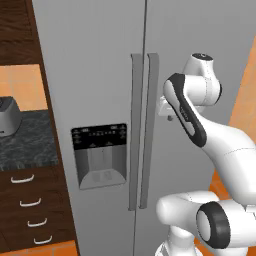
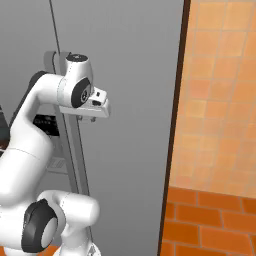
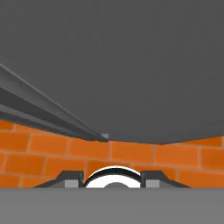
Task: Take the strawberry from the fridge and place it on top of the pancake, located on the dining counter.
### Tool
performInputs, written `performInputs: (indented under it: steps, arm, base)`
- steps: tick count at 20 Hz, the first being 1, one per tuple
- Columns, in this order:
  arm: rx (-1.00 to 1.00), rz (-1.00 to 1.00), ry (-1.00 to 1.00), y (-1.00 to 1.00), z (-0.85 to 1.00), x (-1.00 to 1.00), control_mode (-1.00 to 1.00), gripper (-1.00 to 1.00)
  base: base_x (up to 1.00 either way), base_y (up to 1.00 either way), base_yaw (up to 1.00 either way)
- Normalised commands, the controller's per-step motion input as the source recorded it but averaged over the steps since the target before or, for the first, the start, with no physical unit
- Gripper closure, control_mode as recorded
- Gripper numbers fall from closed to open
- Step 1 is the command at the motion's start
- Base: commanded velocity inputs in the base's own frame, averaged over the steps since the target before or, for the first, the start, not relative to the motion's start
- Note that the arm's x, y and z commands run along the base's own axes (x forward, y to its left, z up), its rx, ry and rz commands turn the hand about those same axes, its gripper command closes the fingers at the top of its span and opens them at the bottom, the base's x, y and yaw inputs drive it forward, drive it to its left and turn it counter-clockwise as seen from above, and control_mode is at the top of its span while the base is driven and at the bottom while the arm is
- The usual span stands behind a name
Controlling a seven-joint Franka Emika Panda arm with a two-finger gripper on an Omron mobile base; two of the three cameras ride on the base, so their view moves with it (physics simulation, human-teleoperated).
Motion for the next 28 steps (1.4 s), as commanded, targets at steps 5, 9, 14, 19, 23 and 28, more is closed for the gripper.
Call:
performInputs:
  steps: [5, 9, 14, 19, 23, 28]
  arm:
    - [0.00, 0.00, 0.00, 0.00, 0.00, 0.00, 1.00, -1.00]
    - [0.00, 0.00, 0.00, 0.00, 0.00, 0.00, 1.00, -1.00]
    - [0.00, 0.00, 0.00, 0.00, 0.00, 0.00, 1.00, -1.00]
    - [0.00, 0.00, 0.00, 0.00, 0.00, 0.00, 1.00, -1.00]
    - [0.00, 0.00, 0.00, 0.00, 0.00, 0.00, 1.00, -1.00]
    - [0.00, 0.00, 0.00, 0.00, 0.00, 0.00, 1.00, -1.00]
  base:
    - [-0.45, 0.00, 0.00]
    - [-0.49, 0.25, 0.00]
    - [-0.12, 0.58, 0.00]
    - [-0.11, 0.20, -0.01]
    - [-0.71, 0.00, 0.00]
    - [-0.69, -0.05, -0.04]
